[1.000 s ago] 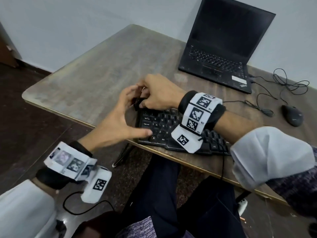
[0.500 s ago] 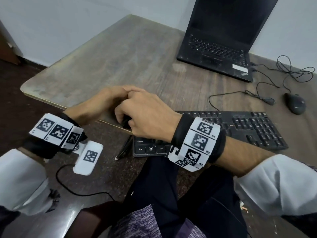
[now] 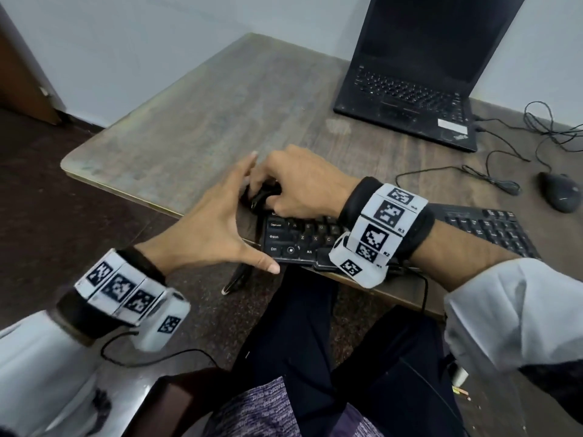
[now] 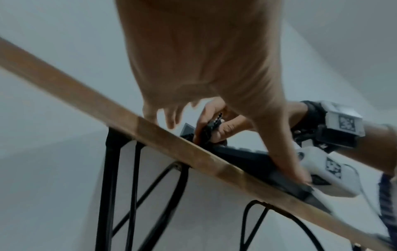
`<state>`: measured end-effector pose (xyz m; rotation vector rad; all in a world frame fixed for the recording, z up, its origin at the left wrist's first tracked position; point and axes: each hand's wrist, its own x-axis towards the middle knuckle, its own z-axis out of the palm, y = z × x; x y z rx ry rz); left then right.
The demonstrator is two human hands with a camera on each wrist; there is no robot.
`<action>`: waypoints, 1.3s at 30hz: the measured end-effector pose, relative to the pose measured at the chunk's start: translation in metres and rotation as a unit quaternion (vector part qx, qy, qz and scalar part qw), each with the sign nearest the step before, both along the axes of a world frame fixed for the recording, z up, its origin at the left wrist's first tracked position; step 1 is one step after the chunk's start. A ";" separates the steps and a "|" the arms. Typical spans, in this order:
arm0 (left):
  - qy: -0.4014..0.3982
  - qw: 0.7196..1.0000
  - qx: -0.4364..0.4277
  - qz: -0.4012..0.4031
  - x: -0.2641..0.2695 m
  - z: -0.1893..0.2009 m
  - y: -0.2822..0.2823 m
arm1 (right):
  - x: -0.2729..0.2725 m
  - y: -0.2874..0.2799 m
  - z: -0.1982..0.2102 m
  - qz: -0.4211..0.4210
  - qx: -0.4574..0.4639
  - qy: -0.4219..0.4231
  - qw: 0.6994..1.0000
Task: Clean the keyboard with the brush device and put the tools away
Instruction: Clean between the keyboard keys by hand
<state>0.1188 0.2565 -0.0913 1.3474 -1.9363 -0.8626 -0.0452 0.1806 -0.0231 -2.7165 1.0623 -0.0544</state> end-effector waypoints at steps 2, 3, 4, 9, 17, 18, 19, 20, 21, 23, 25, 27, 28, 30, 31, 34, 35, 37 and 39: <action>-0.006 0.999 -0.006 -0.038 0.001 0.003 -0.013 | 0.001 -0.007 0.003 -0.001 -0.005 0.005 1.000; -0.003 0.999 -0.005 -0.044 0.002 0.002 -0.019 | 0.002 -0.009 0.004 0.003 -0.016 0.009 1.000; 0.007 0.999 0.000 -0.039 0.003 0.000 -0.023 | 0.002 -0.009 0.006 0.011 -0.025 0.011 1.000; 0.050 0.999 -0.009 -0.014 0.010 -0.011 -0.037 | 0.002 0.013 0.006 0.085 0.014 0.023 0.996; -0.093 0.990 -0.014 -0.104 0.019 -0.009 -0.034 | -0.015 0.054 -0.001 0.076 -0.021 0.005 0.997; -0.119 0.986 0.000 -0.115 0.020 -0.007 -0.034 | -0.018 0.060 -0.003 0.085 -0.032 0.018 0.996; -0.144 0.981 0.004 -0.132 0.023 -0.004 -0.035 | -0.021 0.065 -0.005 0.095 -0.043 0.032 0.994; -0.167 0.974 -0.001 -0.154 0.025 -0.002 -0.038 | -0.025 0.070 -0.008 0.102 -0.057 0.044 0.992; -0.173 0.969 0.004 -0.177 0.026 0.000 -0.042 | -0.032 0.073 -0.011 0.105 -0.073 0.051 0.991; -0.123 0.970 0.072 -0.199 0.029 0.010 -0.048 | -0.047 0.077 -0.018 0.103 -0.101 0.050 0.988; -0.071 0.978 0.110 -0.162 0.026 0.018 -0.052 | -0.064 0.079 -0.023 0.090 -0.109 0.046 0.989; -0.081 0.992 0.055 -0.085 0.012 0.019 -0.056 | -0.078 0.081 -0.025 0.071 -0.096 0.018 0.993; -0.088 0.994 0.033 -0.055 0.002 0.017 -0.058 | -0.082 0.080 -0.026 0.064 -0.096 -0.002 0.993; -0.117 0.993 0.008 -0.024 -0.019 0.012 -0.057 | -0.085 0.079 -0.029 0.056 -0.116 -0.036 0.991; -0.151 0.988 -0.014 -0.013 -0.027 0.006 -0.057 | -0.086 0.079 -0.032 0.051 -0.131 -0.049 0.989; -0.222 0.974 -0.051 0.015 -0.034 -0.005 -0.053 | -0.087 0.080 -0.036 0.025 -0.153 -0.049 0.987; -0.211 0.976 -0.046 0.020 -0.033 -0.006 -0.052 | -0.089 0.081 -0.036 0.011 -0.147 -0.041 0.988; -0.192 0.980 -0.037 0.025 -0.035 -0.006 -0.053 | -0.100 0.081 -0.033 -0.022 -0.121 -0.039 0.992; -0.196 0.979 -0.028 0.038 -0.040 -0.003 -0.053 | -0.119 0.081 -0.032 -0.055 -0.098 -0.049 0.992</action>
